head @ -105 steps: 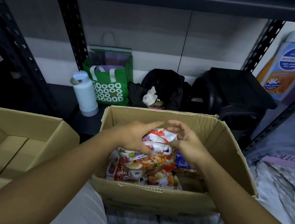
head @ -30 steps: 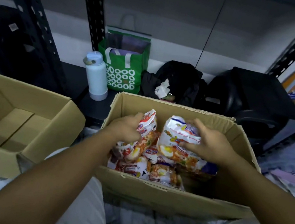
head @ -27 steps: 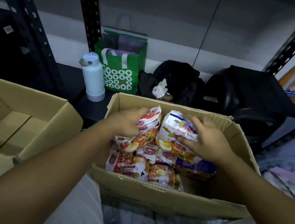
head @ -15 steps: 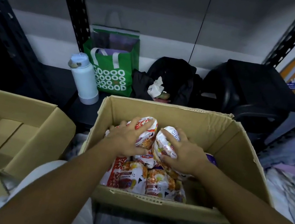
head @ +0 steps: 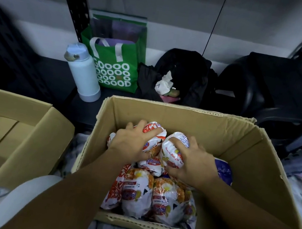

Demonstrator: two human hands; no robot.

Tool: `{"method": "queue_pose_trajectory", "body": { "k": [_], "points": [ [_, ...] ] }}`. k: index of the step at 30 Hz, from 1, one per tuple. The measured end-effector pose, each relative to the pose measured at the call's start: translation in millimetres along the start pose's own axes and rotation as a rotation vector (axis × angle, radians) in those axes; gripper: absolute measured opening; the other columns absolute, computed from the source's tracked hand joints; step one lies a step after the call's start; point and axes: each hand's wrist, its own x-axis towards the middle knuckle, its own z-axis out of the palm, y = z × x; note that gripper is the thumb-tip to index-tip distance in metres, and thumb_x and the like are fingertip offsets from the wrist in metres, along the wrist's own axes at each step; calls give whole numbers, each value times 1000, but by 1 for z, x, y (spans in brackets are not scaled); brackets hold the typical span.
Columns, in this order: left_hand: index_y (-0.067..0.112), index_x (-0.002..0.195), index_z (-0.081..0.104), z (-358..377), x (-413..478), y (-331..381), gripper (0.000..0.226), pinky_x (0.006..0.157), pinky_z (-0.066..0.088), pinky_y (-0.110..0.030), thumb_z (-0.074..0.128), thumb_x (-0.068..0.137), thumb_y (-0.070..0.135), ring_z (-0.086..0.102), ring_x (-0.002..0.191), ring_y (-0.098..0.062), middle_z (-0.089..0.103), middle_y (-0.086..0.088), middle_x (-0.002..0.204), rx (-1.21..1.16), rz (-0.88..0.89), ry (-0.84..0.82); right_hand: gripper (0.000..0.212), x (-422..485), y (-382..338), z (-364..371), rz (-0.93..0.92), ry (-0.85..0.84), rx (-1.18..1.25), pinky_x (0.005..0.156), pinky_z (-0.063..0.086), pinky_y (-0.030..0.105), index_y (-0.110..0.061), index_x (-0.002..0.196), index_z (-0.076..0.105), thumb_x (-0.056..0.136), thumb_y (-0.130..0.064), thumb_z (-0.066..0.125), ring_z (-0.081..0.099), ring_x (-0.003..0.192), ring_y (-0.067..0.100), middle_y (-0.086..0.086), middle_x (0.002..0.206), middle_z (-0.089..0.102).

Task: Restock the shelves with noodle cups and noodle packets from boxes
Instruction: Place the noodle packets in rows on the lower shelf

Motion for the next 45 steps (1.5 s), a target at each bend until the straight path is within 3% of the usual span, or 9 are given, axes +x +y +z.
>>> {"method": "queue_pose_trajectory", "body": {
  "k": [10, 15, 20, 27, 33, 36, 41, 45],
  "points": [
    [52, 148, 12, 2, 1, 3, 79, 79, 53, -44, 67, 91, 55, 47, 119, -33, 32, -4, 147, 37, 2, 23, 79, 3, 1, -5, -12, -42, -7, 79, 55, 38, -49, 144, 23, 79, -63, 64, 56, 112, 29, 4, 137, 40],
    [50, 147, 24, -20, -7, 7, 75, 77, 48, -41, 71, 88, 51, 51, 114, -30, 42, -1, 134, -51, -38, 8, 80, -1, 0, -23, 21, -83, 71, 73, 44, 31, -46, 149, 27, 79, -55, 66, 59, 112, 29, 5, 143, 40],
    [52, 138, 29, -56, -29, -3, 71, 85, 53, -43, 72, 83, 56, 57, 115, -26, 46, 4, 127, -173, -36, 11, 77, -24, 4, -58, 86, -22, 220, 78, 52, 35, -46, 146, 32, 78, -58, 68, 62, 106, 27, 2, 140, 45],
    [55, 145, 23, -180, -61, -14, 82, 84, 54, -41, 70, 79, 69, 57, 108, -14, 44, 15, 131, -113, 240, 123, 73, -65, 7, -184, -64, 92, 250, 86, 53, 39, -56, 136, 36, 74, -63, 73, 60, 104, 14, -16, 122, 48],
    [50, 143, 38, -333, -80, -26, 82, 90, 46, -26, 79, 75, 67, 47, 114, 2, 42, 28, 131, -74, 459, 262, 74, -74, 3, -313, -217, 211, 193, 90, 52, 40, -55, 133, 39, 72, -57, 81, 55, 104, 7, -18, 117, 50],
    [47, 144, 43, -398, -84, -26, 84, 98, 46, -29, 80, 72, 69, 51, 121, 1, 45, 30, 130, -104, 511, 313, 73, -72, -7, -375, -275, 268, 126, 91, 53, 39, -57, 131, 36, 73, -56, 81, 56, 107, 7, -17, 122, 53],
    [42, 148, 41, -477, -77, -29, 90, 102, 35, -13, 82, 72, 65, 42, 120, 12, 41, 38, 132, -11, 539, 416, 77, -59, -17, -461, -363, 318, 29, 99, 47, 38, -52, 138, 40, 73, -57, 81, 53, 117, 8, -19, 130, 52],
    [39, 157, 32, -520, -70, -29, 101, 114, 34, -30, 81, 73, 65, 36, 131, 1, 39, 21, 151, 53, 484, 465, 78, -47, -25, -512, -362, 301, -22, 92, 48, 23, -48, 143, 40, 77, -53, 81, 54, 108, -6, -28, 124, 50]
  ]
}}
